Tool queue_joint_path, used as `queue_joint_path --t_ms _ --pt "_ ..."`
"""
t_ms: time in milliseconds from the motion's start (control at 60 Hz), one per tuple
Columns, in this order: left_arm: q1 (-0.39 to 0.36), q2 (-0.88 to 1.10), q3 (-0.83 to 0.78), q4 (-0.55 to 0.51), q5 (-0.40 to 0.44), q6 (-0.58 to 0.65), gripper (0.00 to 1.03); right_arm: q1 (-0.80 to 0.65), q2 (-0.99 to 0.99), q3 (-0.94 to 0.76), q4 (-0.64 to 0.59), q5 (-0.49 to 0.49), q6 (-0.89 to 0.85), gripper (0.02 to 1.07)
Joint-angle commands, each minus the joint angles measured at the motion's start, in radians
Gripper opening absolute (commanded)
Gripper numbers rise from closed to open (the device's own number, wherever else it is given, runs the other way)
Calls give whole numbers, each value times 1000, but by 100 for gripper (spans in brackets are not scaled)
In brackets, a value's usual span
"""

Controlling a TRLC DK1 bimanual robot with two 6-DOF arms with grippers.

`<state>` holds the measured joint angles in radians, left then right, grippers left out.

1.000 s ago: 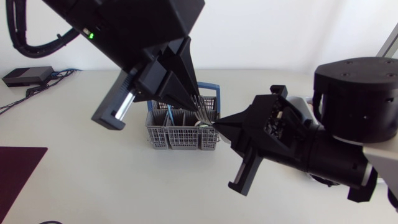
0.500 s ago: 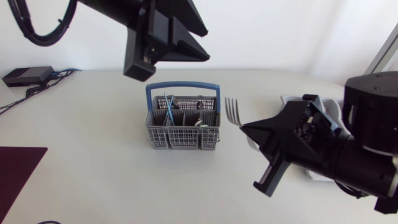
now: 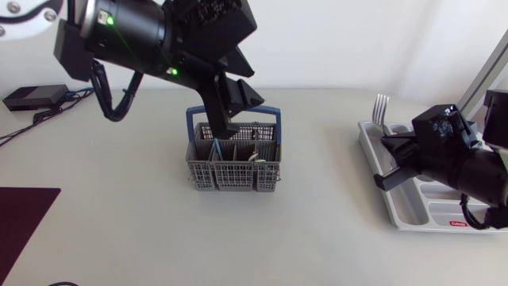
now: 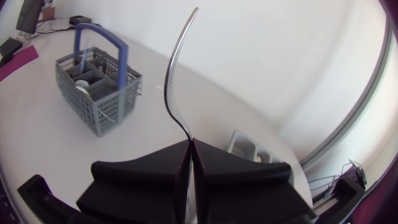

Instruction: Sort the cutlery from the basket into the organizer compartments.

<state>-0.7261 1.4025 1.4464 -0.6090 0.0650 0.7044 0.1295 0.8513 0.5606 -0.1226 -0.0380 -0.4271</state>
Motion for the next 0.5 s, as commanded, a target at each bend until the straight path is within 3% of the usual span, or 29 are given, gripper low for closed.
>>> queue_joint_path --t_ms 0,483 --pt "-15 -33 -55 37 -24 -40 60 -88 74 -2 47 -16 -4 8" --pt "-47 -33 -165 137 -149 -117 60 -423 552 226 209 20 7 8"
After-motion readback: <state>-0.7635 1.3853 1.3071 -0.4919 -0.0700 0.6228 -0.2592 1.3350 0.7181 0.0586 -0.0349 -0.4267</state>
